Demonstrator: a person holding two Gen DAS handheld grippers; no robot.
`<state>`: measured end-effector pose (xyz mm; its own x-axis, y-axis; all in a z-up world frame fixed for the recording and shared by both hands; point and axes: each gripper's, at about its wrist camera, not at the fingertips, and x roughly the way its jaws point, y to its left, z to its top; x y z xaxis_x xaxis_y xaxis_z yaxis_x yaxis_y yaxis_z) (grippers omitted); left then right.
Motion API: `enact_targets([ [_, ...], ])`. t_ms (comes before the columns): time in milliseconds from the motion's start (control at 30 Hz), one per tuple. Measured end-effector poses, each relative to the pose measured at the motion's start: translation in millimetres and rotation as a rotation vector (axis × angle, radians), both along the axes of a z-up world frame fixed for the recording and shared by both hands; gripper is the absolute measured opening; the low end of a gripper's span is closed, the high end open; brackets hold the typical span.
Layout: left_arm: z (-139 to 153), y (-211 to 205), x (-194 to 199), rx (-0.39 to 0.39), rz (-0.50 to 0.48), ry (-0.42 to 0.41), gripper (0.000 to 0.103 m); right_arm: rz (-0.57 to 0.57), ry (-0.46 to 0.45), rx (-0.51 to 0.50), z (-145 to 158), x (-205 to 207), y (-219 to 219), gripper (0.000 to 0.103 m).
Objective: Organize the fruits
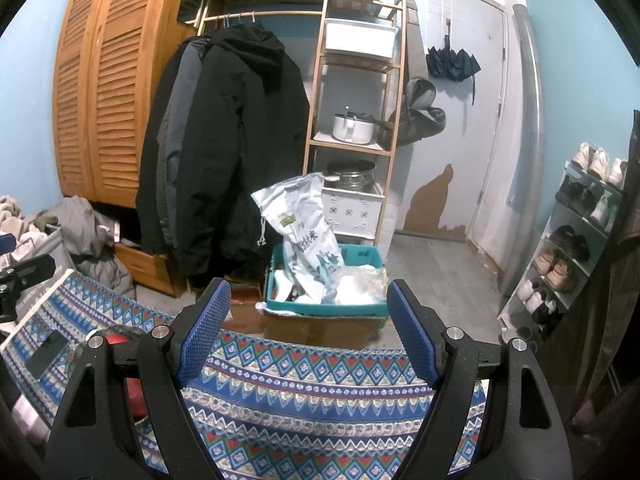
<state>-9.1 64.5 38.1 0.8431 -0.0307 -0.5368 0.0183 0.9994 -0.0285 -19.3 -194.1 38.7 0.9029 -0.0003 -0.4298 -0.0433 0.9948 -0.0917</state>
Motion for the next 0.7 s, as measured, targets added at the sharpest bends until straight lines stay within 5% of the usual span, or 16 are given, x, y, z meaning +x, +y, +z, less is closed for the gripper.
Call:
enact_targets([
  [700, 4.2, 6.3, -3.6, -0.011, 0.043, 0.000, 0.102, 0.001, -0.008, -0.011, 1.4, 0.8, 2.1, 0.079],
])
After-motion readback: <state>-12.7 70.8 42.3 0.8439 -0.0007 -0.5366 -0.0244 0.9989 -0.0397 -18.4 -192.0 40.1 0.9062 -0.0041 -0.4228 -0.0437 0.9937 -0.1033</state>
